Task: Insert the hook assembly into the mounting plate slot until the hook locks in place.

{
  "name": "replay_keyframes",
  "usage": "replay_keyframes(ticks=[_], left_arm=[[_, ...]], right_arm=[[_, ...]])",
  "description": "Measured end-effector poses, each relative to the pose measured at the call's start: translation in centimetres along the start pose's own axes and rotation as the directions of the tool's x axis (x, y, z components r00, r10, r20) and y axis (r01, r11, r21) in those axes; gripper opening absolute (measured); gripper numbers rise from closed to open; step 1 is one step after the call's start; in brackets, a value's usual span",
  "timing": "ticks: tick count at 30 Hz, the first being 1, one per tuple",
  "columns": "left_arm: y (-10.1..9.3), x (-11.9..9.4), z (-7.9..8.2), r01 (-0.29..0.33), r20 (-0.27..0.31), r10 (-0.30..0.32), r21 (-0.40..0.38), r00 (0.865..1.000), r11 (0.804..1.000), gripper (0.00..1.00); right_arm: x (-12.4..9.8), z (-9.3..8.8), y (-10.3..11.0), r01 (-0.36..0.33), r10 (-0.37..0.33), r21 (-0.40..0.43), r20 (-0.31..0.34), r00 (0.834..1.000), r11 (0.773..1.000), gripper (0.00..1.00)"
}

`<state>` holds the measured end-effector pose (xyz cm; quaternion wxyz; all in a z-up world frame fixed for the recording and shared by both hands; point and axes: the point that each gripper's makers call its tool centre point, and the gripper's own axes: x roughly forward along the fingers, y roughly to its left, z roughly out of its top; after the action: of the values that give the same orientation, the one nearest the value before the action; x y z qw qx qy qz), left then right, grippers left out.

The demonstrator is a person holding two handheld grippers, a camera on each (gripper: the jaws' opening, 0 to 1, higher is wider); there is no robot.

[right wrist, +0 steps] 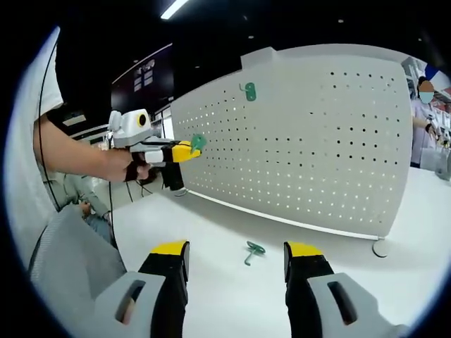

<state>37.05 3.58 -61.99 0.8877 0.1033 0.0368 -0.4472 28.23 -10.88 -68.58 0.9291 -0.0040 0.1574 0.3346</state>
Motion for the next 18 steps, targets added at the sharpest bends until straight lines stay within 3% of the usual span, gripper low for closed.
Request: replay_keyframes(ticks=[9,18], left_arm=[[0.1,-1.2,2.8,-0.039,0.112,0.047,-0.074,0.993,0.997,0.02],[-0.3,-1.1,3.0,-0.042,0.122,0.052,-0.079,0.991,0.996,0.02]], right_arm=[[-0.1,0.1,0.1,-0.005,0.005,-0.004,0.003,1.000,1.000,0.52],[-0.1,0.4,0.1,-0.007,0.007,-0.016,0.012,1.000,1.000,0.52]])
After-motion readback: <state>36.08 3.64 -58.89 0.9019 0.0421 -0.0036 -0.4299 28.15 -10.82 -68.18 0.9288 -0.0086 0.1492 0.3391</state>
